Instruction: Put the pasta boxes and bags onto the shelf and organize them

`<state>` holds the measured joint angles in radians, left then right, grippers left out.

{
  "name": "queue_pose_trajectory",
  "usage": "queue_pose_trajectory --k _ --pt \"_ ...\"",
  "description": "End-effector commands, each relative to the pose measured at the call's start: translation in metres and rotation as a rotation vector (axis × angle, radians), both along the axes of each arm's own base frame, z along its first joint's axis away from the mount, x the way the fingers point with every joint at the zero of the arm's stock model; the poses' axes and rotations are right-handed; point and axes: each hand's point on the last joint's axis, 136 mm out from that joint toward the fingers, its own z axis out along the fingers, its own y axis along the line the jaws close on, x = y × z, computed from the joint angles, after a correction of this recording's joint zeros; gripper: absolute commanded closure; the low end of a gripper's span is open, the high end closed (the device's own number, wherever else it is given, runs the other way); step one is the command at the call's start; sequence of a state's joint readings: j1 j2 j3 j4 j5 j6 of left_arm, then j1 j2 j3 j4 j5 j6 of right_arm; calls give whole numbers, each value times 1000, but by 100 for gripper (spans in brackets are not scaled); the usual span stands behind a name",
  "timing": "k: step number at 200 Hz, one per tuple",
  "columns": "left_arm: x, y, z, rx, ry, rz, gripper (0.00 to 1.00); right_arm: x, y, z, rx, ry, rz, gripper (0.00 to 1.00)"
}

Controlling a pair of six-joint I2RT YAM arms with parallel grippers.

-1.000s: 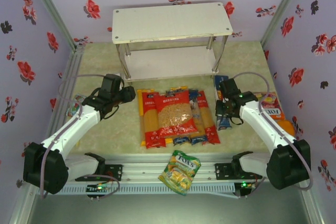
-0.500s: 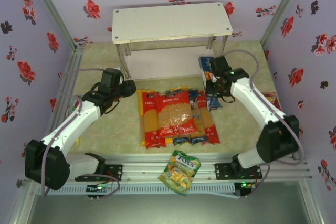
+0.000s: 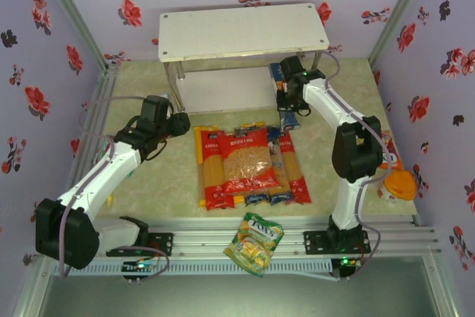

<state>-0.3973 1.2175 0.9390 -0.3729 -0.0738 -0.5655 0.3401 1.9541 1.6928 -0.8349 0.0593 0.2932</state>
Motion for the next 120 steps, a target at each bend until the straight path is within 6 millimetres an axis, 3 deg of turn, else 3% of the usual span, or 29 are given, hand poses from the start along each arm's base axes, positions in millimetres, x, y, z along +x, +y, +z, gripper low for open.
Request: queue_pose_trajectory --k 1,63,120 --pt "-1 4 14 7 -25 -8 50 44 -2 37 6 -185 -22 100" --pt "-5 9 15 10 -19 -1 50 71 -8 31 -44 -268 -44 100" --pt "-8 13 16 7 -18 11 50 83 -16 27 -75 -300 -79 100"
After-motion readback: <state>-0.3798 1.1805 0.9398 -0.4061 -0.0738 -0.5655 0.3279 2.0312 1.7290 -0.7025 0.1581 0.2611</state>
